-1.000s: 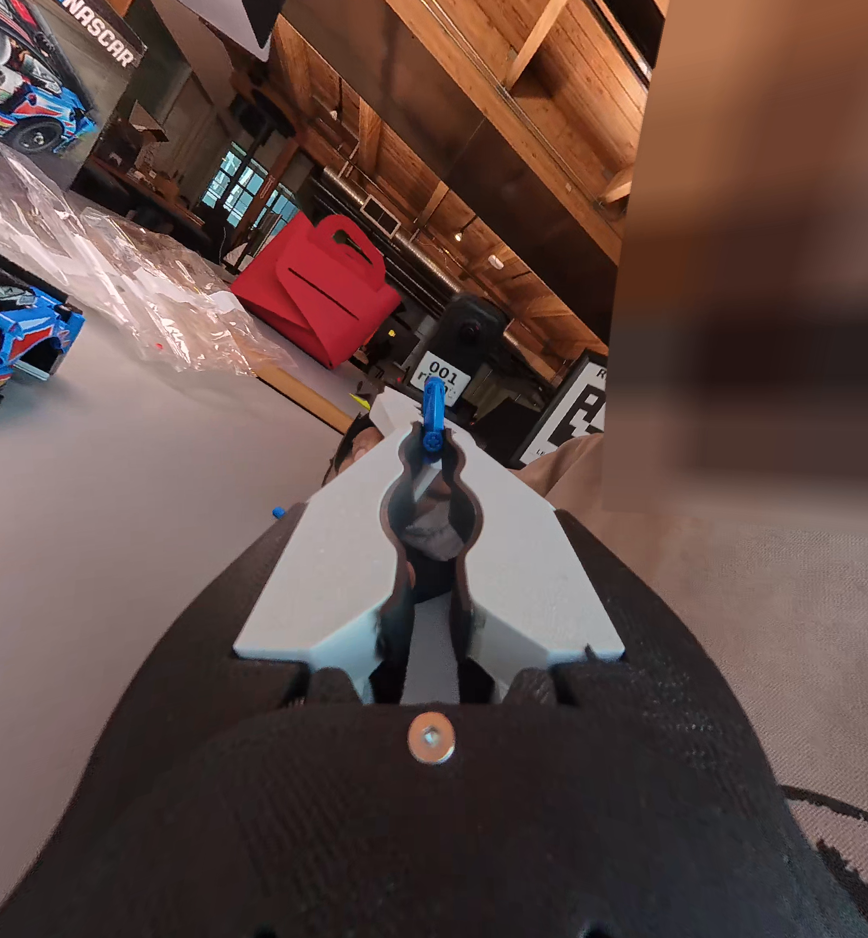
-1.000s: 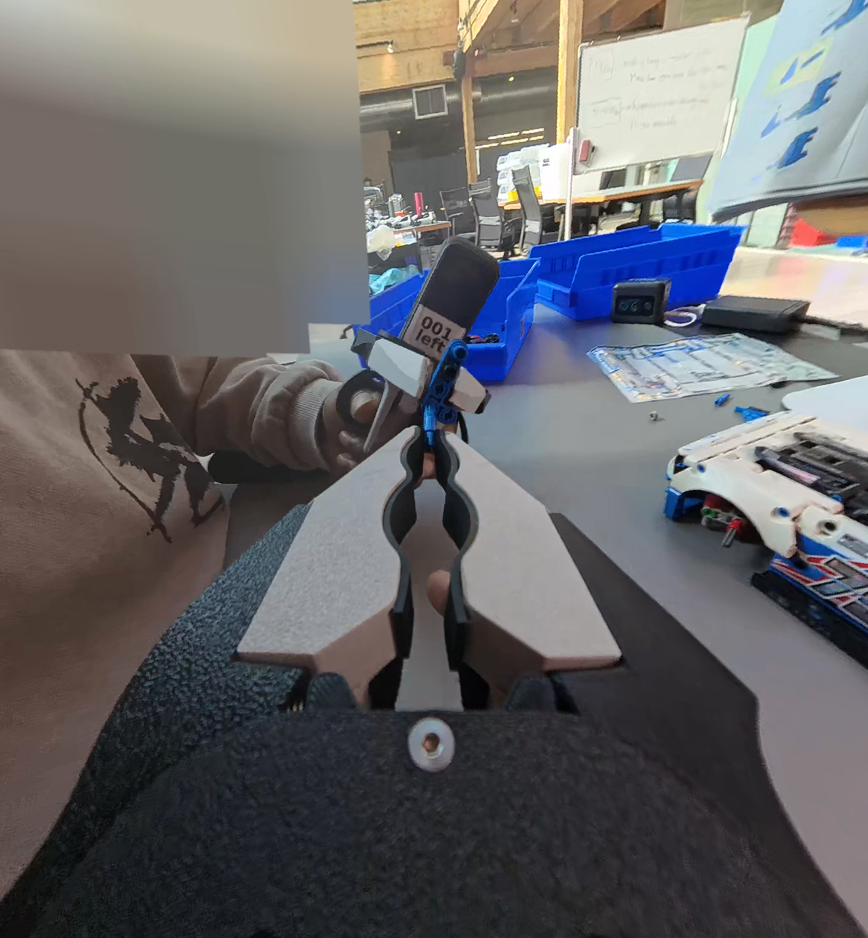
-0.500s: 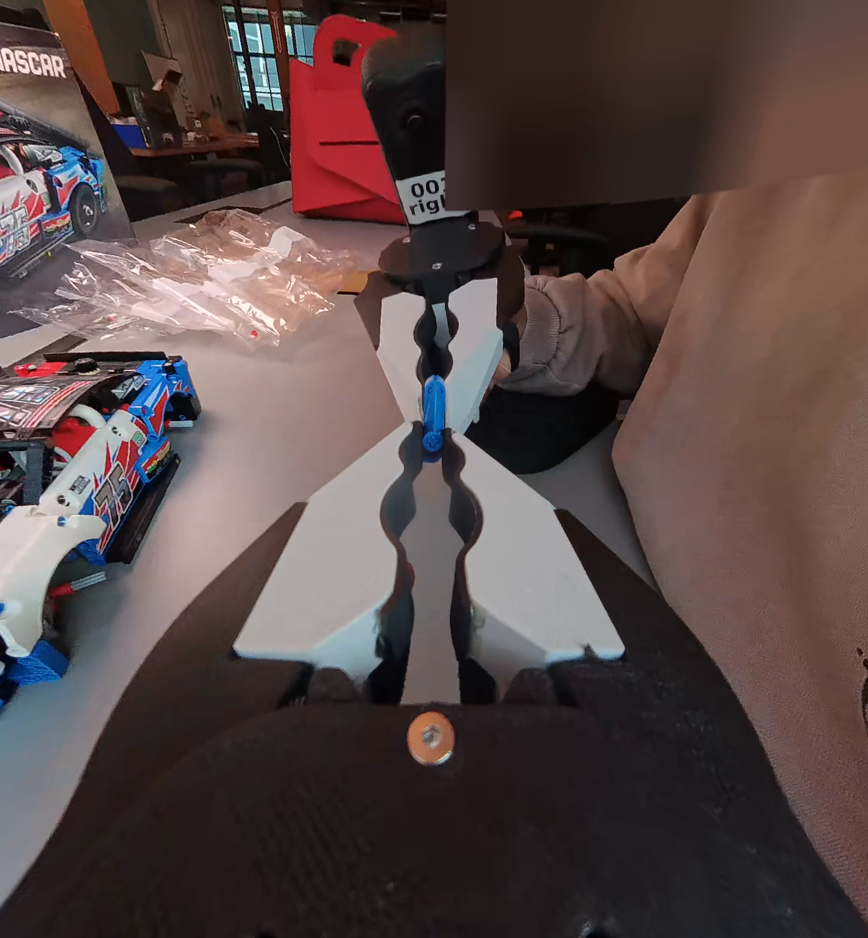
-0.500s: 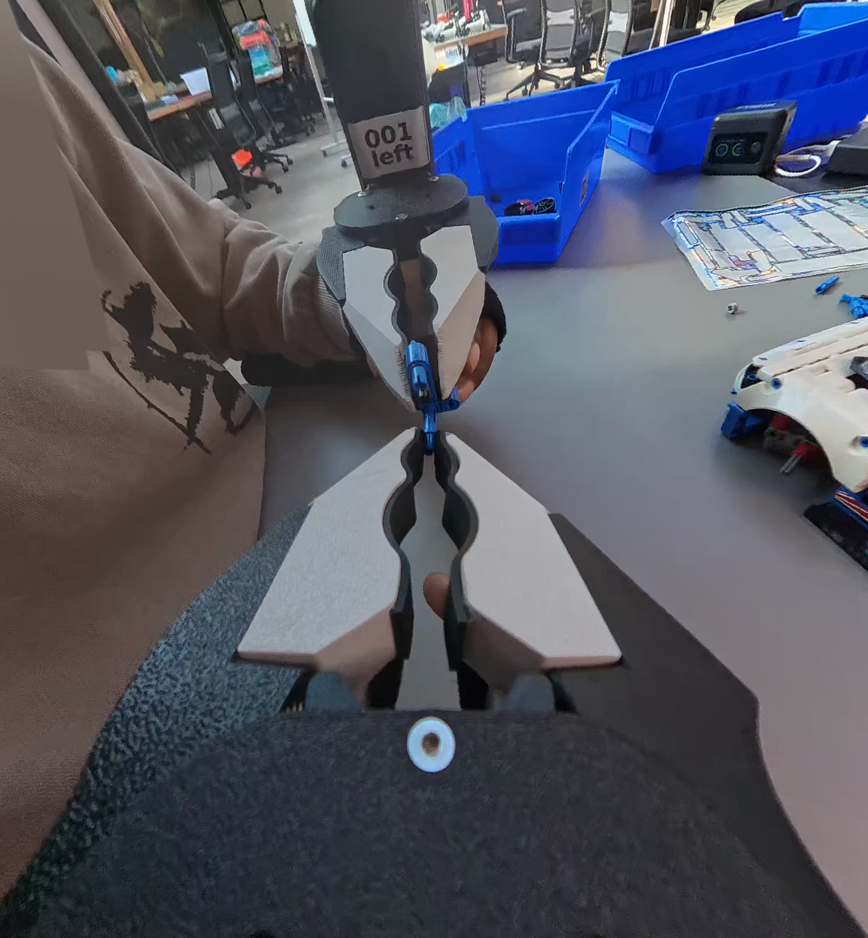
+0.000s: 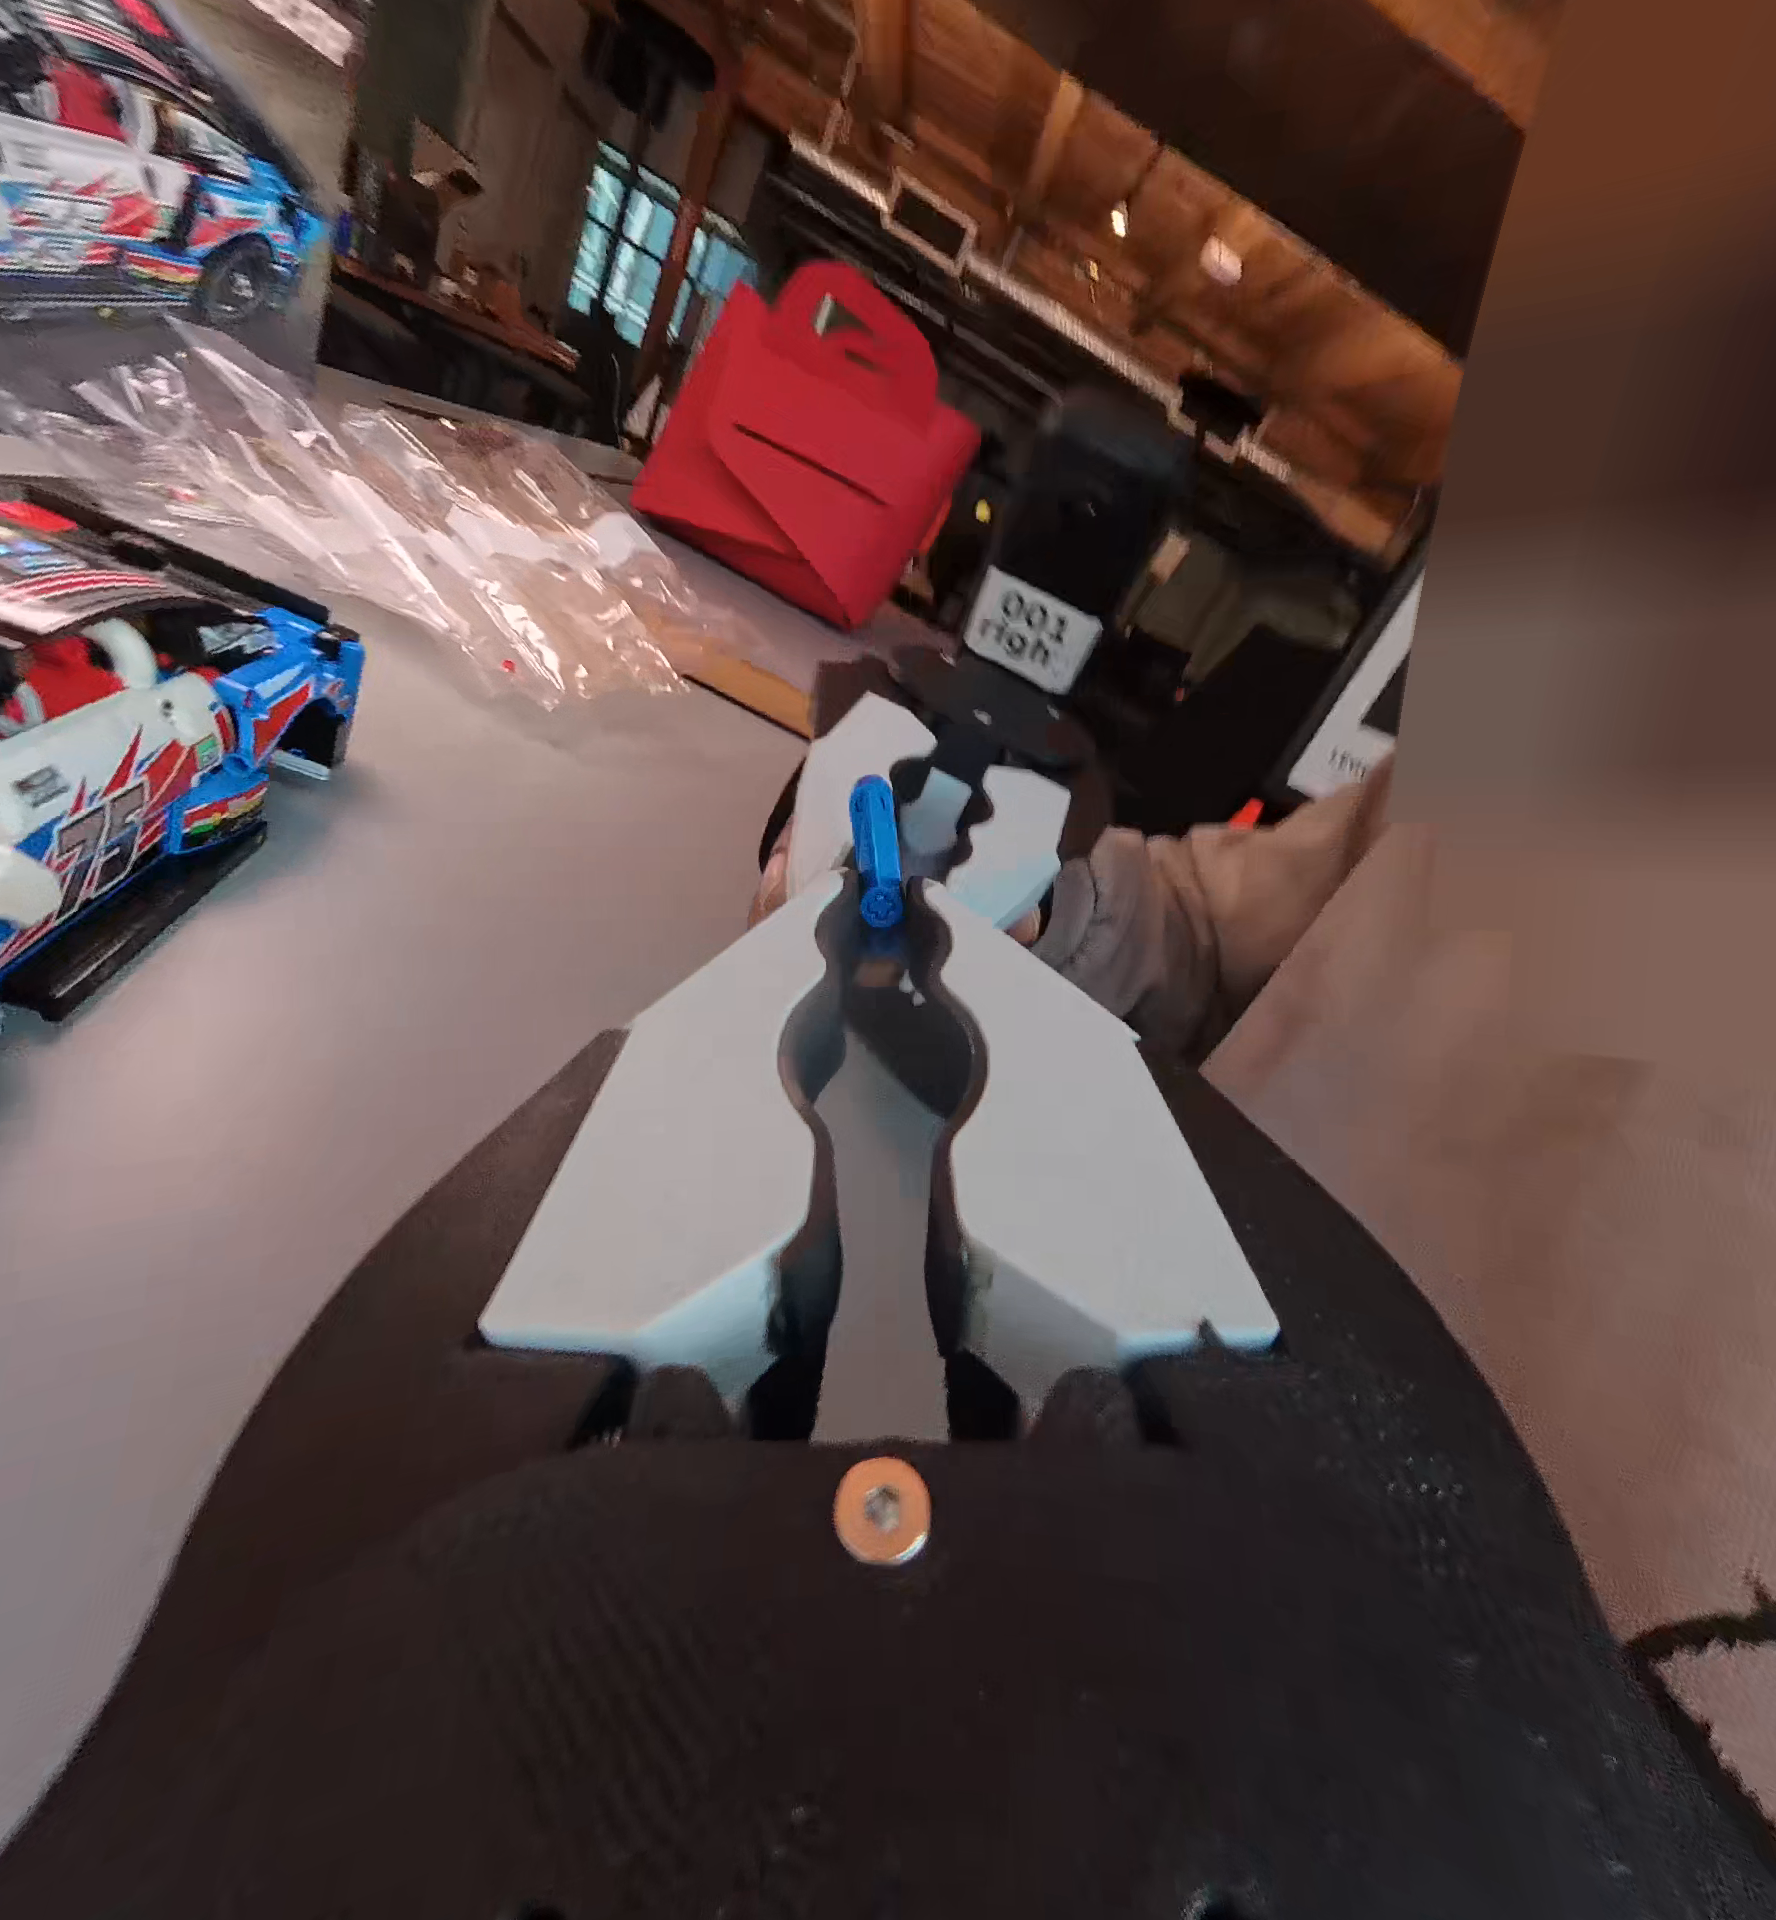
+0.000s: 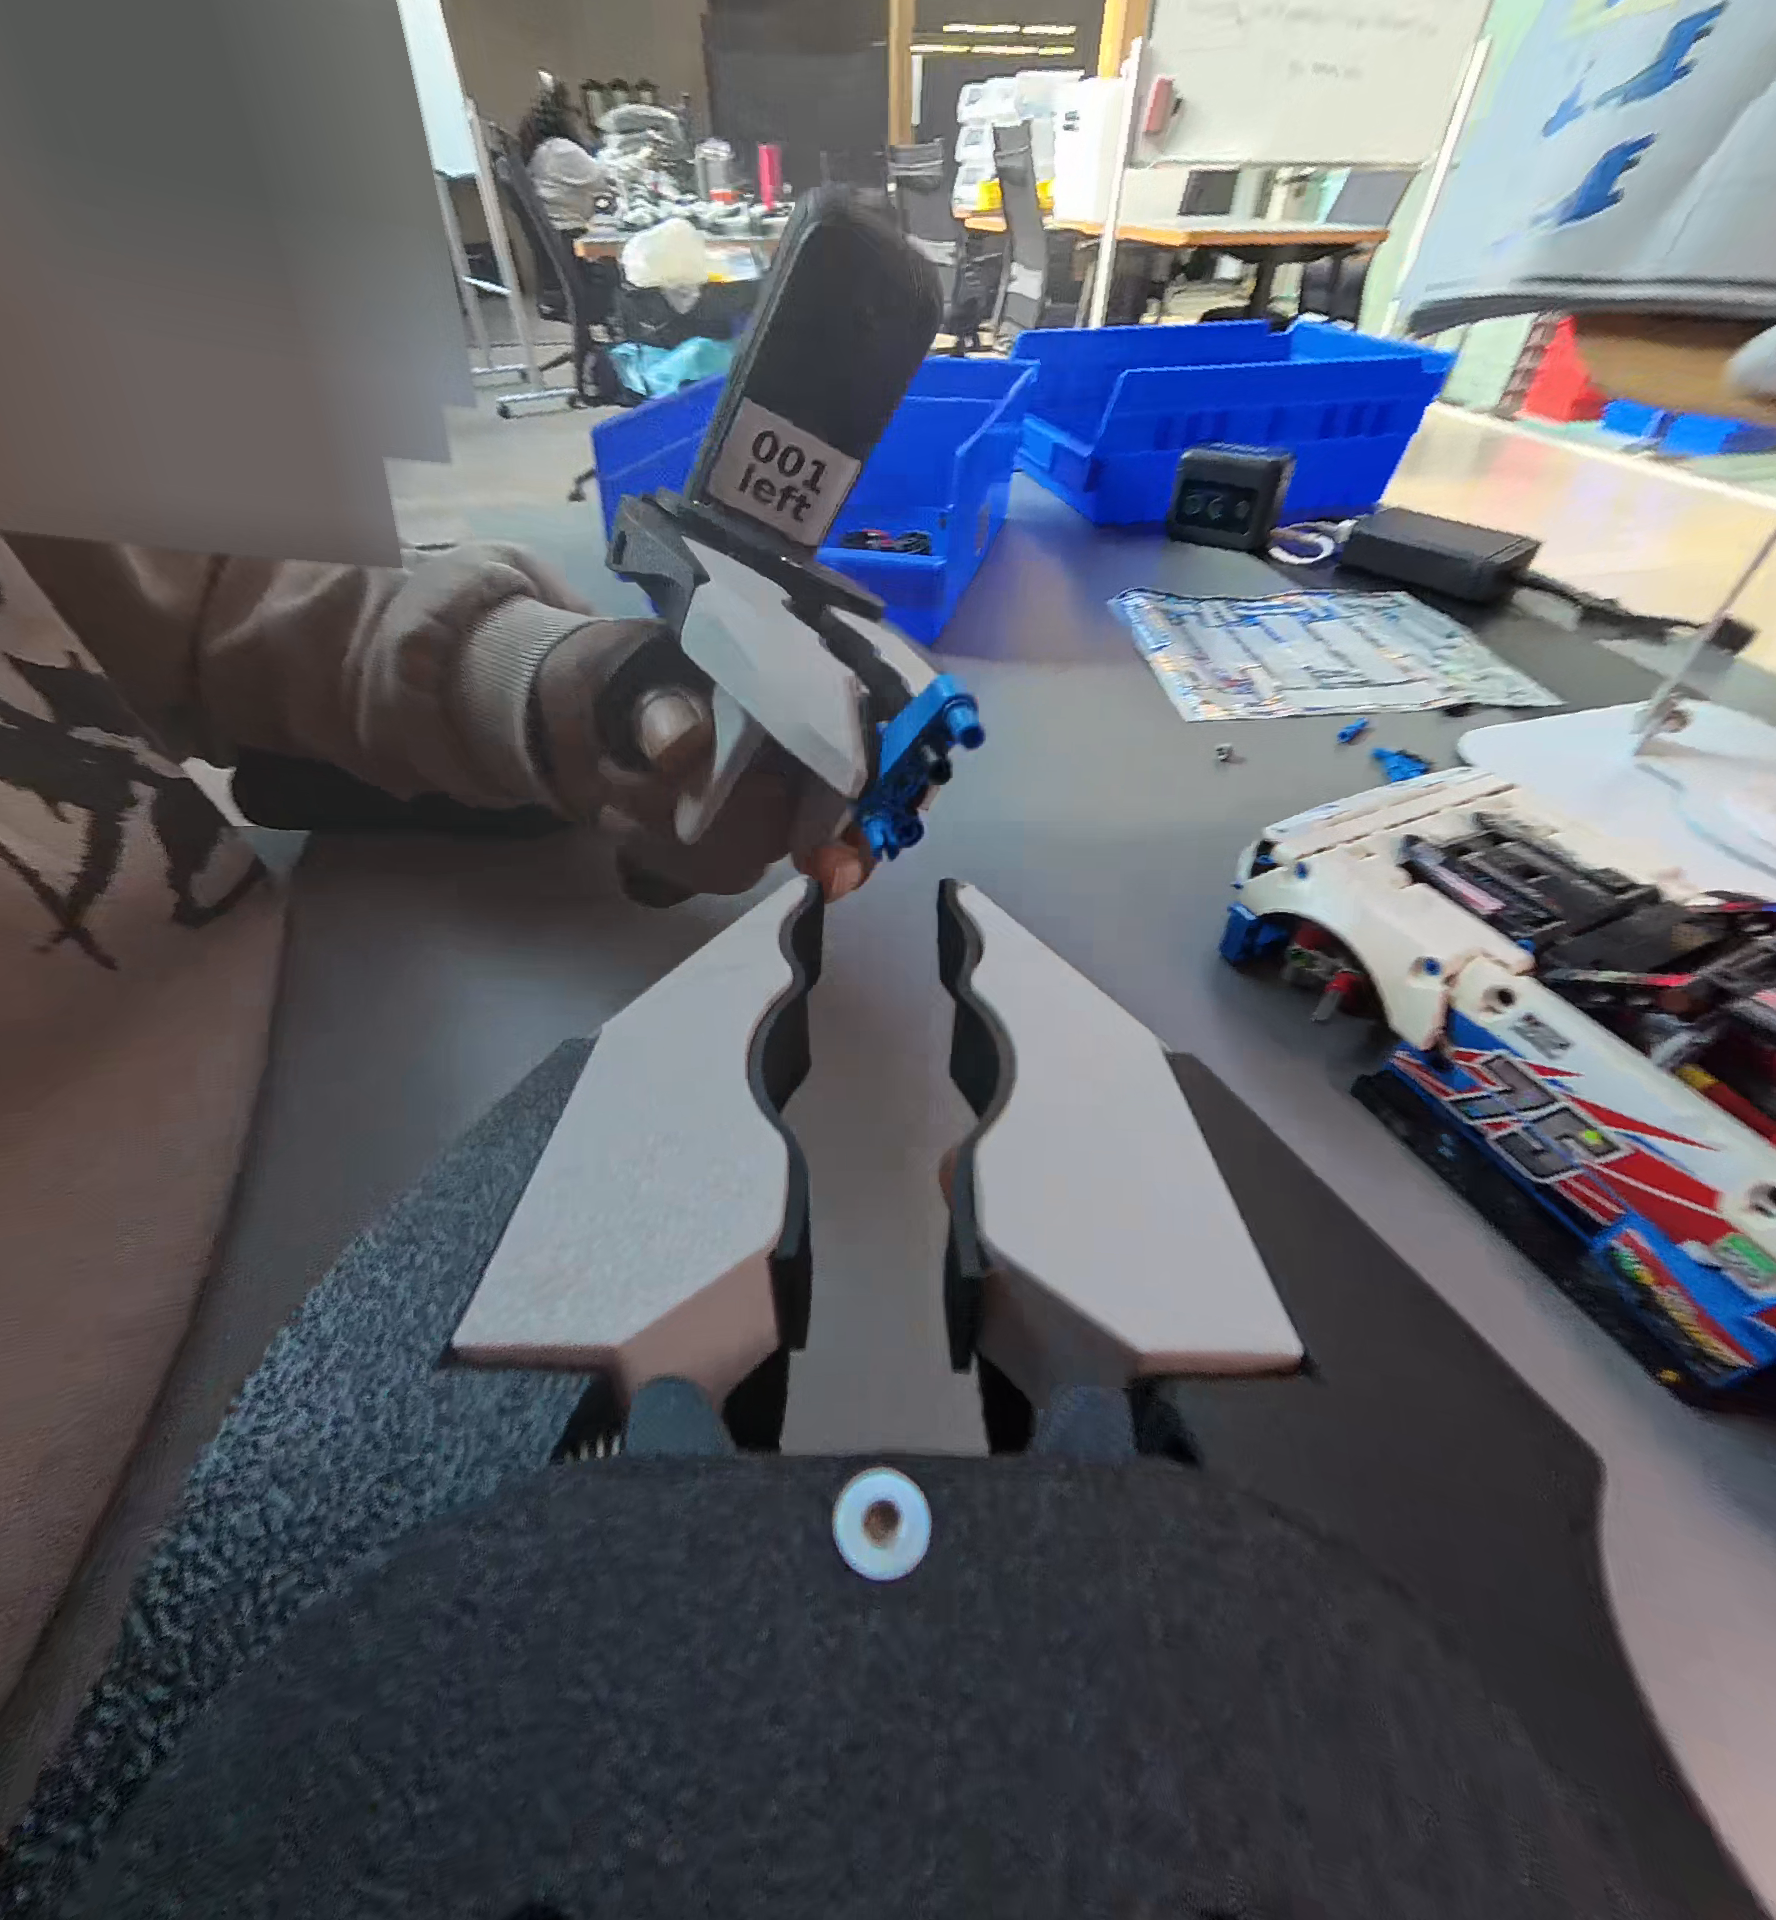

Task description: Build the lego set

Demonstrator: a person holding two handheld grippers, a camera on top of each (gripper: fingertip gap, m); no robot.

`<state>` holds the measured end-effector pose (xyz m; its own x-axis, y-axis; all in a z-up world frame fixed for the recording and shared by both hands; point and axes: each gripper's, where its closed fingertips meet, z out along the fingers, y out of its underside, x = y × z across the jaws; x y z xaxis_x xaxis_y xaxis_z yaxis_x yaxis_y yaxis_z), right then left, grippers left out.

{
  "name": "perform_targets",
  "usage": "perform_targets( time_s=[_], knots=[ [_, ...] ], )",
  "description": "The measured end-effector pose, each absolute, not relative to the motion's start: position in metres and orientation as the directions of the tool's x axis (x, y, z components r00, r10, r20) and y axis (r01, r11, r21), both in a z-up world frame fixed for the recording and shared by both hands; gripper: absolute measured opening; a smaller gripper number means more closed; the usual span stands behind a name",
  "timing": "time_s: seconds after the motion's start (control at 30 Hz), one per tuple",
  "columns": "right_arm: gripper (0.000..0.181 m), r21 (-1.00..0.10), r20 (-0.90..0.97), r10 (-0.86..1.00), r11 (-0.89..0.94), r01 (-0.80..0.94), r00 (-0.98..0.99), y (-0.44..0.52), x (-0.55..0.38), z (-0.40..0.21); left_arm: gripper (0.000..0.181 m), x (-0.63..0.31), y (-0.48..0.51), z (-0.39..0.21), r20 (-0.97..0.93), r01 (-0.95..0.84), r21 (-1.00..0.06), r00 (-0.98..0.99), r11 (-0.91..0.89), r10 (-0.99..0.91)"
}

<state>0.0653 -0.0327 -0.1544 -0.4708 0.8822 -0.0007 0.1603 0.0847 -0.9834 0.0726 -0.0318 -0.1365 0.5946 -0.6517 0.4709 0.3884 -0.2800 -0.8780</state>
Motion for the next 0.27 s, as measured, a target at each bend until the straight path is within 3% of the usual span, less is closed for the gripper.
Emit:
perform_targets(
  time_s=[0.13, 0.27],
  knots=[
    [0.026, -0.979, 0.161, 0.952, 0.186, 0.078, -0.260, -0.019, 0.050, -0.143, 0.006, 0.038, -0.013, -0.137, 0.743, 0.710, -0.637, 0.462, -0.300, -0.484],
    [0.025, -0.943, 0.312, 0.943, 0.323, 0.080, -0.119, -0.016, 0.035, -0.137, 0.007, 0.036, -0.009, -0.140, 0.844, 0.818, -0.477, 0.324, -0.323, -0.427]
  ],
)
